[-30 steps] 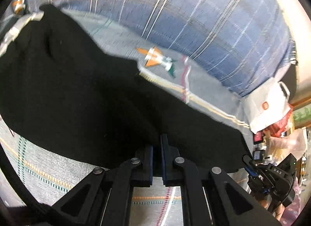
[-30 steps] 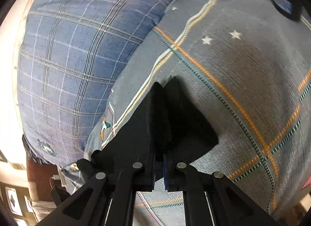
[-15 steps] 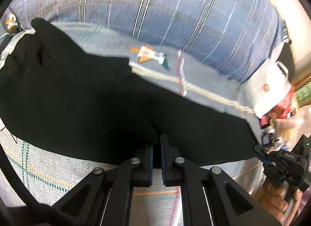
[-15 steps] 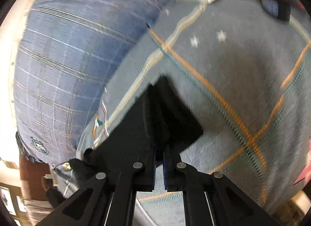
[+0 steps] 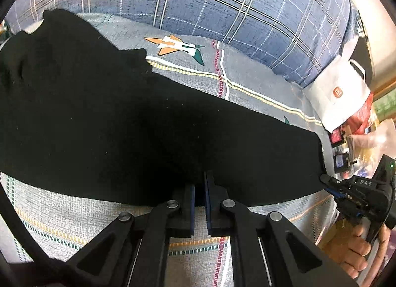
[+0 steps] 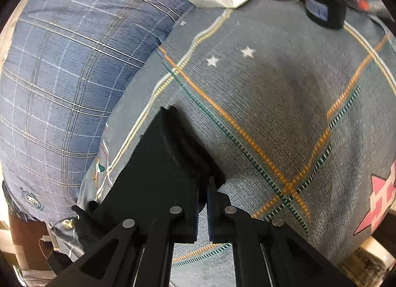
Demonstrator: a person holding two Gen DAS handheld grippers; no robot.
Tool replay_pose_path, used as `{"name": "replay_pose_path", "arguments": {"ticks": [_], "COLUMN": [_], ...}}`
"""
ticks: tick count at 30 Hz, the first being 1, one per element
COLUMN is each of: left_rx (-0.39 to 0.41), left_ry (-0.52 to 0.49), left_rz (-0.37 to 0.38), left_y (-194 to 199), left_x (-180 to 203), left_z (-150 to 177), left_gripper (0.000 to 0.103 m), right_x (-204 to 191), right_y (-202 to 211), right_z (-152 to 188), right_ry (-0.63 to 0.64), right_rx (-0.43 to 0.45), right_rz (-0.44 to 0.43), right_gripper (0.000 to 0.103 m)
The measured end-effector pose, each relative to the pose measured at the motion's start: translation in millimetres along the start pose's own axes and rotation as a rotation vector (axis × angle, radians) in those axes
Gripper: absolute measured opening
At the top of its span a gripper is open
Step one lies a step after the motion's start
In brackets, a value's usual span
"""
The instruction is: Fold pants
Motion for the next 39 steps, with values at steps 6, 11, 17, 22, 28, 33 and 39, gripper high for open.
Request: {"name": "replay_pose_path", "arguments": {"ticks": [6,11,17,22,28,33,39], "left_rx": [0.005,-0.004,0.106,0.277,0.385,0.198,0.198], "left_ry": [-0.024,-0.053,-0.144,-0.136,-0.018,0.135,0.183], "left_rz": [-0.030,-0.028,-0.045,-0.187,-0.223,-0.216,-0.152], "left_y": [1.5,2.8,60.4,117.6,127.6,102.0,126.1], "left_x": [5.3,7.1,0.3,-33.3,-85.4,-133.0,-162.1], "left_z": [0.8,0.8,5.7,-2.0,-36.6,-61.2,-65.8], "left_gripper": [0.014,0.040,0.065,0.071,0.074,0.072,0.073], "right_x": [-13.5,-34.9,-79.1,-127.6,-167.4,-212.4,-295.1], "right_y": [12.5,64.8,78.5,54.5,17.4,-37.9,-105.1], "right_z": [-0.6,10.9,31.9,56.5,78.6,88.1,92.2], "right_ry": [0.039,0.153,0.360,0.550,0.621,0.754,0.949], "right_rx": [0.071,0.351,0.402,0.318,0.260,0.034,-0.207], "right_rz": [-0.012,0.042,-0.142,-0.222,-0.291,-0.293,-0.280], "right_gripper": [0.007,0.056,0.078,0.078,0.078,0.078,0.078]}}
Point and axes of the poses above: each gripper's, at about its wrist camera, not at the fingertips, and y roughly against the way its jaws point, x to its right, z to its underside, the point moved 1 cm from there along -y, roughly the way its jaws point, and after that the axes turned 7 degrees about -x, right-handed, at the moved point
